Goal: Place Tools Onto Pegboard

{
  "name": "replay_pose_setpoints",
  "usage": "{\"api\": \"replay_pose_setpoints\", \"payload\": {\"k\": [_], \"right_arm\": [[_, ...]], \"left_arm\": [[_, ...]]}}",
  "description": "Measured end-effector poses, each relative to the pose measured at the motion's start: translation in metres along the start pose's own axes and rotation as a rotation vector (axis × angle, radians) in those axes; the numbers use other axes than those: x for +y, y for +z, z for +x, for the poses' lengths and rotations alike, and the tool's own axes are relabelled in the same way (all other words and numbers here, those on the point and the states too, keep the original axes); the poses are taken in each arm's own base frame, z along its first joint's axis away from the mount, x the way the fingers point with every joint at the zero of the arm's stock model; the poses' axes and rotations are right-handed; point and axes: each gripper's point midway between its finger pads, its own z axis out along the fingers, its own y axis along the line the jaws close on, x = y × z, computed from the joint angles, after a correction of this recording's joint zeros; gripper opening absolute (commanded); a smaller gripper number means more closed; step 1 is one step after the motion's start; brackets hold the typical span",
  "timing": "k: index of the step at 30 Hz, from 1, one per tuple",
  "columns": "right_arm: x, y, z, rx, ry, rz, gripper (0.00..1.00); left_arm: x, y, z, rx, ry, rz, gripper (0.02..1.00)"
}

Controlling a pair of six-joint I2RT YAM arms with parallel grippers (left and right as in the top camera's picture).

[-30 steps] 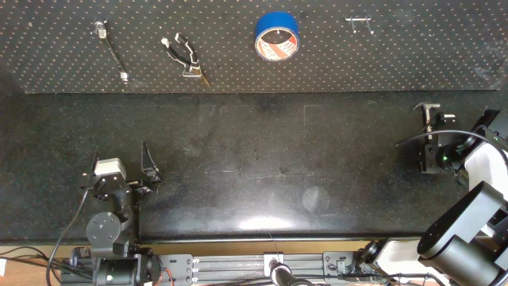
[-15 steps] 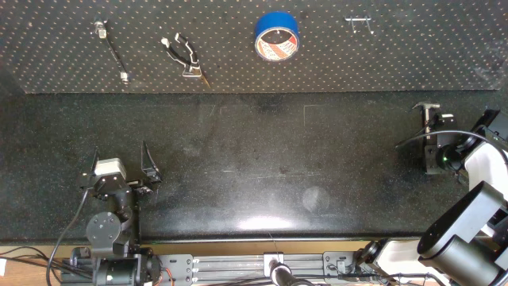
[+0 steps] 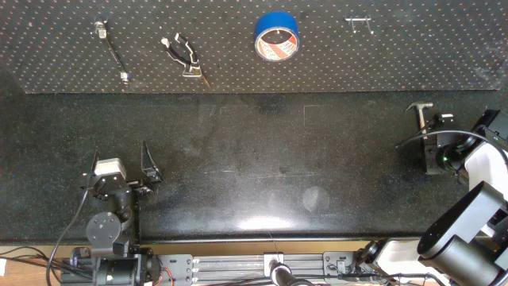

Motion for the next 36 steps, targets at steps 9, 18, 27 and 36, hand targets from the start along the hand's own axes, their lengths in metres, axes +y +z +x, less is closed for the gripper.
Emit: {"api": "replay_pose_setpoints", "payload": {"k": [9, 18, 27, 36], "right_arm": [[0.0, 0.0, 0.0, 0.0, 0.0, 0.0, 0.093], [0.0, 0.0, 0.0, 0.0, 0.0, 0.0, 0.075], [0.045, -0.093, -0.039, -0.259, -0.024, 0.016, 0.075], [0.14, -0.212, -0.114, -0.771, -0.061, -0.061, 0.075]], "left_arm": [[0.0, 0.0, 0.0, 0.0, 0.0, 0.0, 0.996], [0.0, 0.0, 0.0, 0.0, 0.0, 0.0, 0.996], [0.0, 0.0, 0.0, 0.0, 0.0, 0.0, 0.996], [0.0, 0.0, 0.0, -0.001, 0.0, 0.0, 0.996]]}}
